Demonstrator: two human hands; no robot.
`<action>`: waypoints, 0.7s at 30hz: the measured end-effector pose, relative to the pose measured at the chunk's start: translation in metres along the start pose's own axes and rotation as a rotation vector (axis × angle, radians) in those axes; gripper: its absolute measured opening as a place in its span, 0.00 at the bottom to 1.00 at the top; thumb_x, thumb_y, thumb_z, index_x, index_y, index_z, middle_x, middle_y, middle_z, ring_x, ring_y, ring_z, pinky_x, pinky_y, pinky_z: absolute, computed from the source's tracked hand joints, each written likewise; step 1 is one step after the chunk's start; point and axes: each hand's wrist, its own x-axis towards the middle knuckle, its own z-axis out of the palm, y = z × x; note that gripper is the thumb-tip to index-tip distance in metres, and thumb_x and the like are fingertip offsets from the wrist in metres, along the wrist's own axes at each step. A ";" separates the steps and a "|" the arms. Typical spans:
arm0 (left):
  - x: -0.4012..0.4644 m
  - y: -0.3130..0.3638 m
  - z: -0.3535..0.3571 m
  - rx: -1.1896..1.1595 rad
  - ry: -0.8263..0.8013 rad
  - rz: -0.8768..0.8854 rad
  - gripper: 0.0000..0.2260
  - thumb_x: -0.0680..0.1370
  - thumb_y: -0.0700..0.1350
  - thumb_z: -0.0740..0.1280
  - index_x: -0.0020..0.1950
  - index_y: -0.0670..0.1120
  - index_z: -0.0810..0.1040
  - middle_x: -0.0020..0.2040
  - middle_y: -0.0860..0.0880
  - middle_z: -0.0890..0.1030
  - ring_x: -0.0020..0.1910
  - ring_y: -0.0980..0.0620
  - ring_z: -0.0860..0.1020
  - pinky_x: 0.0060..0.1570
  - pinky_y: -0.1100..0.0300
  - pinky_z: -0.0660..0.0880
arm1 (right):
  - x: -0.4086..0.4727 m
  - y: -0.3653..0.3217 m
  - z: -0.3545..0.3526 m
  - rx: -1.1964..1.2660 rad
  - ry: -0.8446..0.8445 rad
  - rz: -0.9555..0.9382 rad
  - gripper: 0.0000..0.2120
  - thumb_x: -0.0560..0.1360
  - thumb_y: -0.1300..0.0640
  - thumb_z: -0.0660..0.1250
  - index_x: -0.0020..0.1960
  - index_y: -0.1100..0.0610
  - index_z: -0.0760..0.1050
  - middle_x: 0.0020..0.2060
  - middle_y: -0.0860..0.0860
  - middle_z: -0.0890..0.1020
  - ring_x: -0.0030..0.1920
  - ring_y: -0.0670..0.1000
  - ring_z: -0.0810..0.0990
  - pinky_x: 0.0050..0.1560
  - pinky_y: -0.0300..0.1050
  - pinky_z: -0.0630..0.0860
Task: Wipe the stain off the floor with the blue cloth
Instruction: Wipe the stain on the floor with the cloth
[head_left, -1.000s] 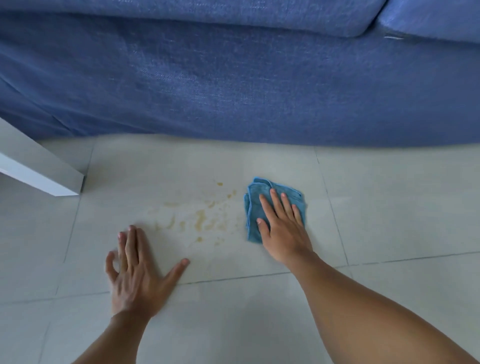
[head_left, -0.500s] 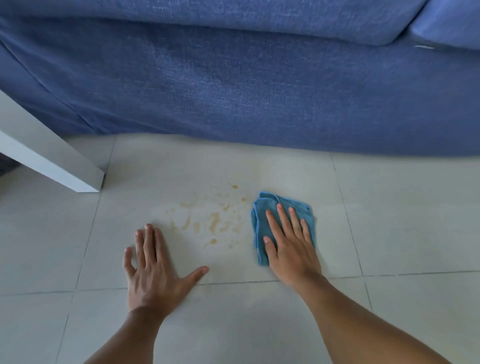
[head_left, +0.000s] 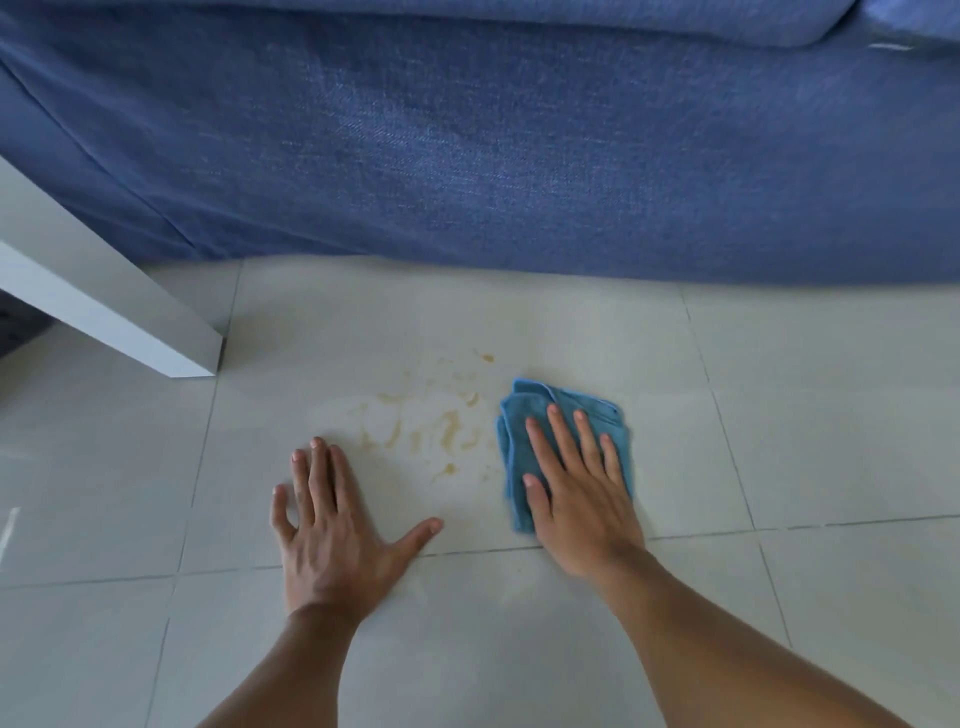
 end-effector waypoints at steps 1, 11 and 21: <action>0.000 0.000 -0.001 -0.002 -0.004 0.001 0.62 0.63 0.83 0.51 0.81 0.38 0.48 0.82 0.42 0.48 0.81 0.45 0.41 0.78 0.42 0.45 | -0.006 0.009 -0.001 -0.004 -0.008 0.001 0.31 0.81 0.42 0.45 0.83 0.46 0.45 0.82 0.45 0.44 0.82 0.51 0.38 0.79 0.55 0.40; -0.001 -0.002 0.001 0.015 0.008 0.005 0.61 0.64 0.83 0.52 0.81 0.39 0.47 0.82 0.42 0.48 0.81 0.45 0.41 0.78 0.41 0.46 | 0.053 -0.023 -0.008 0.049 0.023 0.257 0.33 0.79 0.40 0.35 0.82 0.48 0.40 0.82 0.50 0.40 0.81 0.55 0.37 0.79 0.58 0.37; 0.001 0.001 -0.002 -0.023 -0.008 0.003 0.62 0.63 0.83 0.52 0.81 0.40 0.45 0.83 0.43 0.45 0.81 0.46 0.38 0.78 0.42 0.44 | 0.022 0.032 -0.009 0.088 0.031 0.542 0.33 0.82 0.39 0.43 0.83 0.49 0.39 0.82 0.49 0.38 0.81 0.56 0.36 0.79 0.62 0.37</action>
